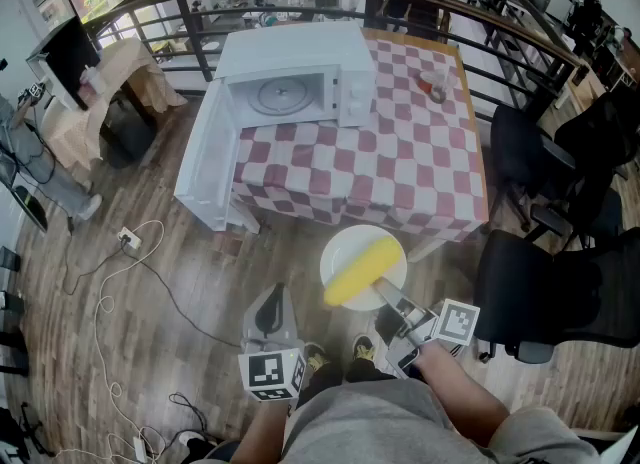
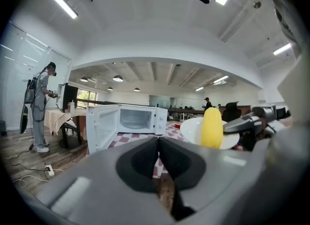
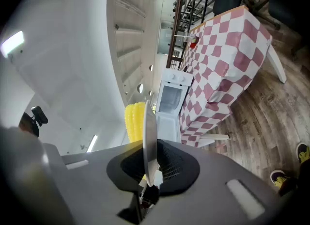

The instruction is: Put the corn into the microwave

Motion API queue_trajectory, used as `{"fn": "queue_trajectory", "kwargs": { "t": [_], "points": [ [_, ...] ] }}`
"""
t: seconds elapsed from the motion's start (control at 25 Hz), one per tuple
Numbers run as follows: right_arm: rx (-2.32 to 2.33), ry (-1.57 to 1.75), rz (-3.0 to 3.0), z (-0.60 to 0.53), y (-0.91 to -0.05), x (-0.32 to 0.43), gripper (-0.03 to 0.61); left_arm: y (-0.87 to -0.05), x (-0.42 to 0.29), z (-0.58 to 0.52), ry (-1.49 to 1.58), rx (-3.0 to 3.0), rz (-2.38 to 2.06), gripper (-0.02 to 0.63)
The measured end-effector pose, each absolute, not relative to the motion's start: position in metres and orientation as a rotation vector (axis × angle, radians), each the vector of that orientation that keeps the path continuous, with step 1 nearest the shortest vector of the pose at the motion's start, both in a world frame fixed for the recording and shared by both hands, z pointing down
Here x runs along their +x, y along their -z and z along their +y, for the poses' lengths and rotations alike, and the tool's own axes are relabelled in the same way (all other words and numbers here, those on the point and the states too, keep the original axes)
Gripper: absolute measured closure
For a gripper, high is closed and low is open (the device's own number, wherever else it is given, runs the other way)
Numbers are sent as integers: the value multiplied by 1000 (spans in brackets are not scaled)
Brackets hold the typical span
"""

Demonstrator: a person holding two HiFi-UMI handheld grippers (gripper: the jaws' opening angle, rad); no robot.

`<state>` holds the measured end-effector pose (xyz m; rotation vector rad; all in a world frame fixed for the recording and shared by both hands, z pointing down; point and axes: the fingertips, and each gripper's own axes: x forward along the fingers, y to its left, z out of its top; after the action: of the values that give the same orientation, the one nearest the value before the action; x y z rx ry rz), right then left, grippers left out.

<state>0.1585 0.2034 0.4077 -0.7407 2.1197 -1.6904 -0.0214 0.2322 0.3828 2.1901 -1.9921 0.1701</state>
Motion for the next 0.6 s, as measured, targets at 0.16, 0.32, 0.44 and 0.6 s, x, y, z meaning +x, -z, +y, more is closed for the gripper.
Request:
{"fn": "queue_trajectory", "kwargs": {
  "t": [0.16, 0.32, 0.44, 0.6],
  "points": [
    [-753, 1678, 2118, 197, -408, 155, 549, -384, -26, 227, -169, 2198, -1987, 603],
    [-762, 1668, 2122, 196, -407, 148, 549, -381, -34, 223, -167, 2207, -1984, 603],
    [-767, 1668, 2106, 195, -407, 141, 549, -380, -41, 222, -167, 2215, -1982, 603],
    [-776, 1690, 2050, 195, -408, 131, 551, -380, -54, 221, -165, 2214, -1984, 603]
  ]
}}
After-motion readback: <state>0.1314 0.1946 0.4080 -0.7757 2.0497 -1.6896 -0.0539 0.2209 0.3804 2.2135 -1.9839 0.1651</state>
